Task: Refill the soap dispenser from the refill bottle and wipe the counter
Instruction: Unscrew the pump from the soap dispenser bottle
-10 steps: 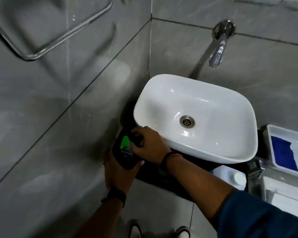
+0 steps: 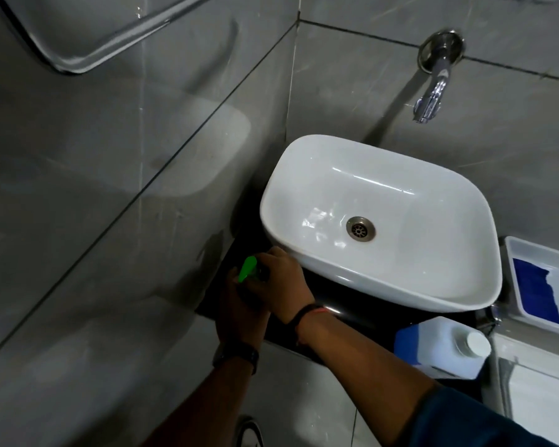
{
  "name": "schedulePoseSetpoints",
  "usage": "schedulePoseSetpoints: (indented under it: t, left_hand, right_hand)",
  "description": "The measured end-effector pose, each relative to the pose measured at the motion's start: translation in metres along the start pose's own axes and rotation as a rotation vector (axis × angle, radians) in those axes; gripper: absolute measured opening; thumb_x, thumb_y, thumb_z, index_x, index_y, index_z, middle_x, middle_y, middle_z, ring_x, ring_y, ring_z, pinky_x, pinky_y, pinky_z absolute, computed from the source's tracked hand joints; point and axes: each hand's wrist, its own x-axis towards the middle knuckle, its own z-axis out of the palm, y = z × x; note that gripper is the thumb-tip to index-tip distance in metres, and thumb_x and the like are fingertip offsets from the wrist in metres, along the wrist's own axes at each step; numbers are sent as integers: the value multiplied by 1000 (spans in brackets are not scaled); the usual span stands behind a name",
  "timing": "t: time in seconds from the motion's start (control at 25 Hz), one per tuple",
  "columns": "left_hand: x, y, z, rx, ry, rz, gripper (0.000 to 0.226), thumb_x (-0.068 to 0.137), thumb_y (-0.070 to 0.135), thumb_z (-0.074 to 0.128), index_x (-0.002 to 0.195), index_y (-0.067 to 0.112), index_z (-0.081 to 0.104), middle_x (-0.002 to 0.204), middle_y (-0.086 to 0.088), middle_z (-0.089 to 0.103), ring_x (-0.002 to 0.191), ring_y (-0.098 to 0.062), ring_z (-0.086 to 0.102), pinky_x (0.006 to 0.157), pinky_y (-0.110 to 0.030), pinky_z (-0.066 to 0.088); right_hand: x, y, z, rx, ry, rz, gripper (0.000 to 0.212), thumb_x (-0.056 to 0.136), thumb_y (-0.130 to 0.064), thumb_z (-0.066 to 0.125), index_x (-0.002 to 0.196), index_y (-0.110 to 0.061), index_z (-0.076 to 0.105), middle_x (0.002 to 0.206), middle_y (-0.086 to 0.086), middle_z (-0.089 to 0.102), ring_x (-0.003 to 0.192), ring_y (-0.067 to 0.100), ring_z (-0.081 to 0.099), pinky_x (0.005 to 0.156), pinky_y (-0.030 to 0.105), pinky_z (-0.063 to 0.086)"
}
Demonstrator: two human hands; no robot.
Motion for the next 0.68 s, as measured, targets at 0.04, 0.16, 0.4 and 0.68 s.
schedulePoseSetpoints:
  t: [0.04,0.16,0.4,0.68]
  left_hand:
    - [0,4,-2,-45,32,13,57,81,32,63,131,12,45,125,-7,57,117,-25,54,99,-32,41]
    - [-8,20,-9,-69,83,84,63,66,48,61,118,14,56,110,-7,65,101,-25,61,79,-28,44]
    - [-30,48,-13,103,186,208,53,64,48,66,105,14,60,96,-3,66,89,-23,63,68,-25,42]
    - [-49,71,-22,43,312,195,52,67,54,56,103,17,60,93,-1,64,84,-22,62,65,-24,40]
  right_hand:
    - [-1,-1,-4,0,-3,-4,28,75,-19,76,98,-3,70,93,15,58,84,28,58,66,24,37]
    - [-1,-1,-24,0,-17,-49,28,76,-21,77,94,-1,71,90,16,63,83,29,60,71,35,44]
    - [-18,0,-59,101,15,-95,32,70,-30,82,92,-10,71,89,6,68,84,20,62,76,30,47]
    - [-46,-6,-56,549,154,40,64,65,-20,84,118,-31,50,96,-5,67,88,6,65,78,19,54]
